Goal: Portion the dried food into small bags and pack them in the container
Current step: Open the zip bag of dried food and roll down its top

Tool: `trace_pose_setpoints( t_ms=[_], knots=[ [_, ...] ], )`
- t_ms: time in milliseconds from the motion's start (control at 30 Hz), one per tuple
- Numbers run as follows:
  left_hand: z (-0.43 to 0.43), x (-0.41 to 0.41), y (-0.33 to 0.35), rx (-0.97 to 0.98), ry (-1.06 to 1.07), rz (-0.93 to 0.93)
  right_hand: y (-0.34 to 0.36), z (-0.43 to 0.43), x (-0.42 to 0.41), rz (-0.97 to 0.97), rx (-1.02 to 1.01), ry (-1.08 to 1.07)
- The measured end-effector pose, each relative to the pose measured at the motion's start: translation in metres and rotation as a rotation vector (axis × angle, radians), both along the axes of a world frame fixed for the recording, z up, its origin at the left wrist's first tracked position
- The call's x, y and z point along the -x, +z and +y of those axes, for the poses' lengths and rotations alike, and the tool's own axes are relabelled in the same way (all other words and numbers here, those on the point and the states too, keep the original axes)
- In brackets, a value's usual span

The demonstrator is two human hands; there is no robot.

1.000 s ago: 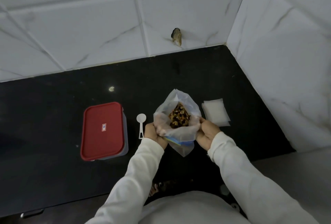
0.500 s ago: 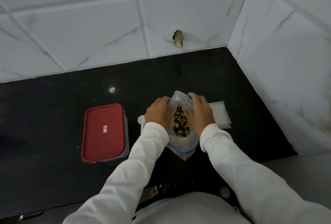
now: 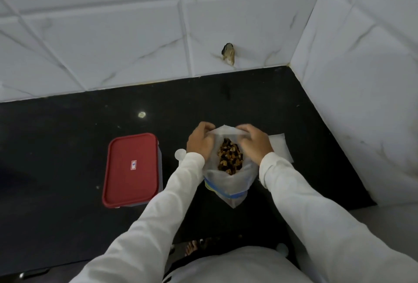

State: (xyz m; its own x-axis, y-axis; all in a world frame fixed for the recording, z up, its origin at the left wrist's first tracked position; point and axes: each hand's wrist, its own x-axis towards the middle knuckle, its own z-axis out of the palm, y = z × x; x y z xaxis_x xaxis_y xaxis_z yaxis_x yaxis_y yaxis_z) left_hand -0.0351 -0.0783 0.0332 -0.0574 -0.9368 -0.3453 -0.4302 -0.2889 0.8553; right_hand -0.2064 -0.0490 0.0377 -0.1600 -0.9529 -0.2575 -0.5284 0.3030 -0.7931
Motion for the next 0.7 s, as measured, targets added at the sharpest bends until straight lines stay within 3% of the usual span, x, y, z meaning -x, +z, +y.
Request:
trace_pose_setpoints(
  t_ms=[100, 233, 333, 467, 600, 700],
  knots=[
    [-0.004, 0.002, 0.002, 0.332, -0.271, -0.327, -0.002, -0.005, -0.003, 0.24, 0.206, 0.222],
    [-0.018, 0.012, 0.0, 0.317, -0.318, -0.437, -0.011, -0.031, -0.003, 0.389, 0.182, 0.262],
    [-0.024, 0.016, -0.004, 0.177, -0.259, -0.311, -0.012, -0.039, -0.002, 0.36, 0.15, 0.23],
    [-0.028, 0.02, -0.016, -0.058, -0.117, 0.012, -0.018, -0.043, -0.001, 0.185, 0.063, 0.122],
    [-0.032, 0.018, -0.04, -0.398, 0.105, 0.207, -0.011, -0.049, -0.015, -0.069, -0.331, -0.035],
    [-0.028, 0.019, -0.039, -0.504, 0.208, 0.246, -0.009, -0.04, -0.014, -0.167, -0.445, -0.207]
  ],
)
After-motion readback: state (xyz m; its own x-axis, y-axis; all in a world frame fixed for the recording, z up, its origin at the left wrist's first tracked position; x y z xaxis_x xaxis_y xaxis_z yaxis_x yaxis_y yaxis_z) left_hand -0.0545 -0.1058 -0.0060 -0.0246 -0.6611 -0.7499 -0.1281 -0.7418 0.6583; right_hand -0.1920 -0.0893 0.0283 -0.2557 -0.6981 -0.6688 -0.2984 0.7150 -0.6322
